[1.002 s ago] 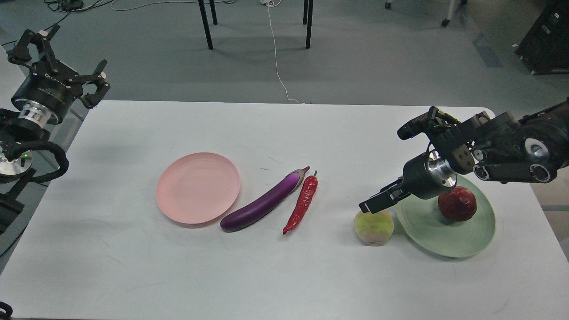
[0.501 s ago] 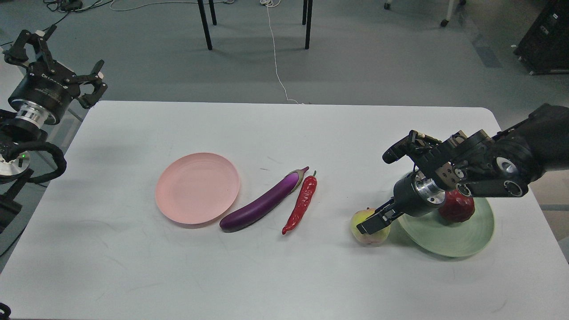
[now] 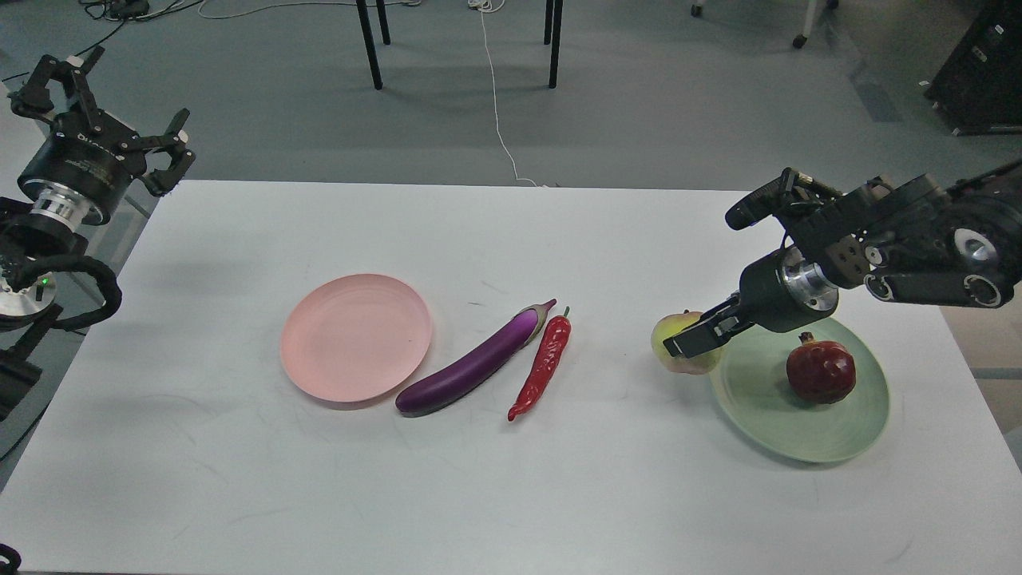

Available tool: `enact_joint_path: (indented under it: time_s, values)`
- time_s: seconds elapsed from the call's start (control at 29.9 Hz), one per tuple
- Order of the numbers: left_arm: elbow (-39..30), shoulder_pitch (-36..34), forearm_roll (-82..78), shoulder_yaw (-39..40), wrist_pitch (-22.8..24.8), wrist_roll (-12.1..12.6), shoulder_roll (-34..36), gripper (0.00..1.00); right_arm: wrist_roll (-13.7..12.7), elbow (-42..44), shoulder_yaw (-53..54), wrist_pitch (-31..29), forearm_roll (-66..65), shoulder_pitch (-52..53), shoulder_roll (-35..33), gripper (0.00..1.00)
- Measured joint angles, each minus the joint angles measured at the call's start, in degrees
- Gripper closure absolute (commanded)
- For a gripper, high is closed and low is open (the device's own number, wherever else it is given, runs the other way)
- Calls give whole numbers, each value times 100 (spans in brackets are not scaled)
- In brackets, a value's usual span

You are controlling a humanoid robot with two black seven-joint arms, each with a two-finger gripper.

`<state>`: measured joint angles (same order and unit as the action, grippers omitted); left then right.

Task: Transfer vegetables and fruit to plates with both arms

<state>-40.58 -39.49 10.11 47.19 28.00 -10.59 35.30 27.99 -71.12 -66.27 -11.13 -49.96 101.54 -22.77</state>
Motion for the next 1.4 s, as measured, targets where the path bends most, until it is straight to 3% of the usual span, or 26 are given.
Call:
enact_joint_path:
  time_s: [0.2, 0.33, 0.43, 0.94, 1.17, 1.4]
  values:
    - [-5, -10, -6, 0, 0, 20, -38, 2, 1, -96, -221, -1, -200, -162, -341, 38]
    - [-3, -21, -10, 0, 0, 22, -48, 2, 1, -212, -293, -3, -212, -231, -436, 20]
    - [3, -32, -9, 0, 0, 22, -49, 2, 1, -218, -302, -1, -211, -241, -446, 13]
    - [-79, -265, -190, -91, 0, 83, -73, 2, 1, -200, -30, 15, -121, -208, -788, 6]
    - [-570, -602, -800, -423, 0, 65, 13, 2, 1, 451, 1241, -82, 875, -440, -1417, 4]
    - [-2079, -657, -3217, -460, -97, 57, 225, 2, 0, 1569, 3311, -734, 1687, -1391, -1835, 4]
